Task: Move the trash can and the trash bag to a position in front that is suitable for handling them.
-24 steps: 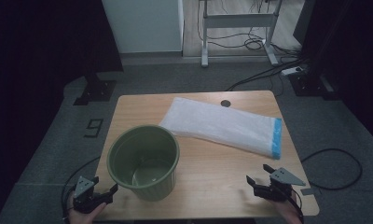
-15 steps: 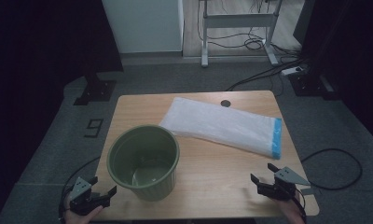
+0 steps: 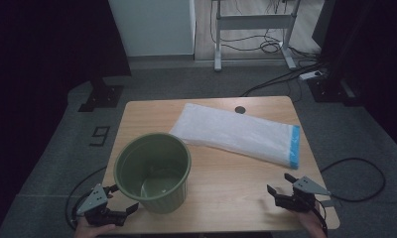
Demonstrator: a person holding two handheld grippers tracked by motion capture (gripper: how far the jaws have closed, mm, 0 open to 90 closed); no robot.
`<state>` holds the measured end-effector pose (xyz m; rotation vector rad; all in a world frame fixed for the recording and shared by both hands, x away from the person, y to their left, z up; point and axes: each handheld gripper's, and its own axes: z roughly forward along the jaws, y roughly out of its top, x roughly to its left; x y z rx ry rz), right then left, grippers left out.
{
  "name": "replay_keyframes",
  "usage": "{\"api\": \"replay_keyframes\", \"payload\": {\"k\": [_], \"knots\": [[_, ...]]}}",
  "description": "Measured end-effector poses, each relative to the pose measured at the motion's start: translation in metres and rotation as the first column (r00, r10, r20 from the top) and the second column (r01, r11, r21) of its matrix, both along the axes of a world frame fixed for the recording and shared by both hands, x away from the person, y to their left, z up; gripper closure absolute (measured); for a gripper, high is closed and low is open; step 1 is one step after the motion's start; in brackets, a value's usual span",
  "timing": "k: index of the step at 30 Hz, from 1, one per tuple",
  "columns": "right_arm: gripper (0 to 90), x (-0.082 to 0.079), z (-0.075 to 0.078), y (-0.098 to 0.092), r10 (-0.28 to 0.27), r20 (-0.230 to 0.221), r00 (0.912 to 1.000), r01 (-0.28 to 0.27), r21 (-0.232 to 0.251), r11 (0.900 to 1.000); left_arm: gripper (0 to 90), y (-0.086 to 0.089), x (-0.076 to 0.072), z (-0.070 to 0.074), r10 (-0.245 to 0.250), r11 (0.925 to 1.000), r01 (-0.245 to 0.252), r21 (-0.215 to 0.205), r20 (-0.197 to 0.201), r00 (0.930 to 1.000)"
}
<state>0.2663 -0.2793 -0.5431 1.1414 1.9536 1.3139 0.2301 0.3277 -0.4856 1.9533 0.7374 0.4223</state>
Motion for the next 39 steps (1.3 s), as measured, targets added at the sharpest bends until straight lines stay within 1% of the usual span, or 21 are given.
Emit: {"api": "replay_keyframes", "payload": {"k": [1,2,3,6,8,11,14,15,16,19,21,25,31,35,37,39], "knots": [[15.6,0.0,0.0,0.0,0.004,-0.001,1.0,-0.004,-0.003,1.0,6.7,-0.002,0.002,0.0,-0.013,0.9999,0.013,0.001,0.001,0.9999],[15.6,0.0,0.0,0.0,0.004,-0.001,1.0,-0.004,-0.003,1.0,6.7,-0.005,0.004,0.001,-0.037,0.9993,0.037,0.001,-0.002,0.9993],[15.6,-0.001,0.0,0.001,0.008,-0.001,1.0,-0.008,-0.005,1.0,5.5,-0.008,0.006,0.001,-0.046,0.999,0.046,0.003,0.001,0.999],[15.7,-0.001,0.0,0.003,0.026,0.002,0.9997,-0.026,-0.008,1.0,5.9,-0.016,0.012,0.0,-0.055,0.9985,0.055,-0.004,0.003,0.9985],[15.8,-0.001,0.0,0.003,0.032,0.005,0.9995,-0.032,-0.007,0.999,6.3,-0.022,0.015,0.0,-0.061,0.9981,0.061,0.004,0.0,0.9981],[16.1,0.001,0.0,0.005,0.032,0.007,0.9995,-0.032,-0.001,0.999,6.2,-0.032,0.021,0.0,-0.067,0.9977,0.067,0.011,0.0,0.9978],[16.3,0.001,-0.001,0.01,0.038,0.002,0.9993,-0.038,-0.005,0.999,6.3,-0.045,0.028,-0.001,-0.065,0.9979,0.065,0.0,-0.001,0.9979],[16.3,0.001,-0.001,0.01,0.038,0.002,0.9993,-0.038,-0.005,0.999,6.3,-0.045,0.028,-0.001,-0.065,0.9979,0.065,0.0,-0.001,0.9979],[16.3,-0.001,0.0,0.012,0.05,0.006,0.9987,-0.05,-0.009,0.999,6.4,-0.049,0.03,-0.002,-0.064,0.998,0.064,-0.002,-0.001,0.998],[16.3,-0.001,0.001,0.014,0.062,0.011,0.998,-0.062,-0.011,0.998,7.5,-0.058,0.035,-0.002,-0.066,0.9978,0.066,0.005,0.0,0.9978],[16.3,-0.001,0.001,0.014,0.063,0.011,0.998,-0.063,-0.012,0.998,7.9,-0.064,0.038,-0.003,-0.071,0.9974,0.071,0.006,-0.003,0.9975],[16.3,-0.001,0.0,0.013,0.065,0.005,0.9978,-0.065,-0.009,0.998,8.7,-0.08,0.048,-0.003,-0.086,0.9963,0.086,0.009,-0.014,0.9962],[16.4,-0.002,0.0,0.01,0.062,0.007,0.9981,-0.062,-0.001,0.998,10.6,-0.109,0.063,-0.002,-0.104,0.9944,0.104,0.02,-0.017,0.9945],[16.4,-0.004,0.0,0.01,0.071,0.006,0.9974,-0.071,-0.009,0.997,10.9,-0.125,0.071,-0.002,-0.108,0.9939,0.108,0.02,-0.023,0.9939],[16.4,-0.005,0.0,0.01,0.075,0.006,0.9972,-0.075,-0.01,0.997,12.4,-0.132,0.073,-0.002,-0.112,0.9933,0.113,0.027,-0.023,0.9934],[16.4,-0.006,0.0,0.009,0.074,0.006,0.9973,-0.074,-0.01,0.997,13.1,-0.14,0.075,-0.002,-0.114,0.9923,0.115,0.044,-0.025,0.9931]]}}
